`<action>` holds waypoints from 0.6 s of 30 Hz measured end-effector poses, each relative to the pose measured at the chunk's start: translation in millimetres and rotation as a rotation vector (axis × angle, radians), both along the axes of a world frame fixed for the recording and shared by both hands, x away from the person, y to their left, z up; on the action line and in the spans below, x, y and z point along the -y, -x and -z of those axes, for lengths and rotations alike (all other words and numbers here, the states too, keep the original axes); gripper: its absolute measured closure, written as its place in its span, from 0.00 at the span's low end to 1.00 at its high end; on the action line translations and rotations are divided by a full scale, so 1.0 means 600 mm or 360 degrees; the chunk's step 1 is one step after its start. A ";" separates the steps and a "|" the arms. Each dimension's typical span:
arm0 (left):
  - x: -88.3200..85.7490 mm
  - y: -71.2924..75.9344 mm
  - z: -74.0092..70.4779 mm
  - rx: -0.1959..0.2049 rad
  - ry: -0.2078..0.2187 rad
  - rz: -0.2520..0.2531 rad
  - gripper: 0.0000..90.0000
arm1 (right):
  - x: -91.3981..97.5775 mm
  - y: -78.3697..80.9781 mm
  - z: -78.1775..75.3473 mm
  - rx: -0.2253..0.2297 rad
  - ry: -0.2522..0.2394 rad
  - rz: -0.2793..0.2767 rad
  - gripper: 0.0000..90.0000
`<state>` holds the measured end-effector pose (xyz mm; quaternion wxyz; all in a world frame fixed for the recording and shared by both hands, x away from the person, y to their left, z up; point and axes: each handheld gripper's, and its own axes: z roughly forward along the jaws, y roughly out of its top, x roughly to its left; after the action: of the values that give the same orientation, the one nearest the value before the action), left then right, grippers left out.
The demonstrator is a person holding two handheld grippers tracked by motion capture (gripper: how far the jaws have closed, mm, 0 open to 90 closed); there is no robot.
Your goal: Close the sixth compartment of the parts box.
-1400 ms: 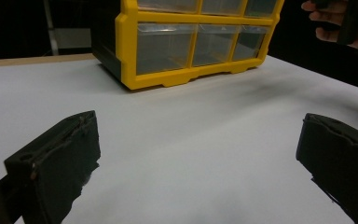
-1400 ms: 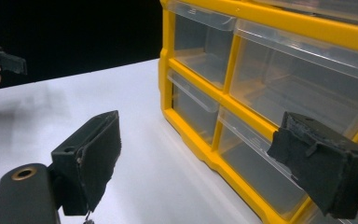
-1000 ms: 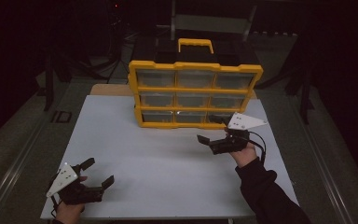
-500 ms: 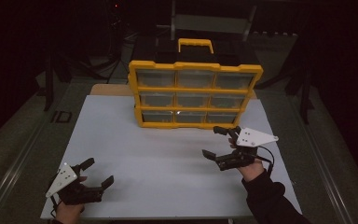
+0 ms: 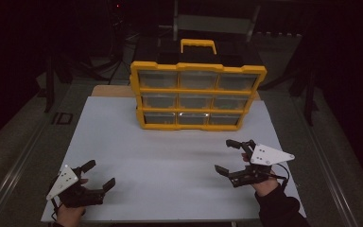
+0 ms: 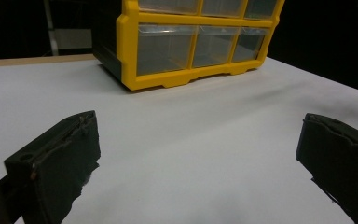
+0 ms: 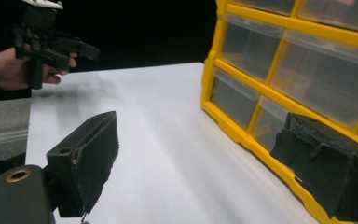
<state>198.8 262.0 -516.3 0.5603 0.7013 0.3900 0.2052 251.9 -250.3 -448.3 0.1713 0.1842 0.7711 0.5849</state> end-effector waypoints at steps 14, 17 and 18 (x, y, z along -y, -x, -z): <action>0.001 0.000 0.000 0.0002 -0.0002 0.0005 0.00 | 0.034 0.016 0.058 -0.0075 0.0053 0.0079 0.13; 0.000 0.000 0.000 0.0003 -0.0002 0.0004 0.00 | 0.039 0.017 0.066 -0.0082 0.0065 0.0091 0.13; 0.000 0.000 0.000 0.0002 -0.0002 0.0004 0.00 | 0.040 0.018 0.069 -0.0086 0.0067 0.0095 0.13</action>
<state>198.8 262.0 -516.3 0.5604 0.7019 0.3887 0.2052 241.3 -274.6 -489.5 0.1716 0.2193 0.7817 0.5581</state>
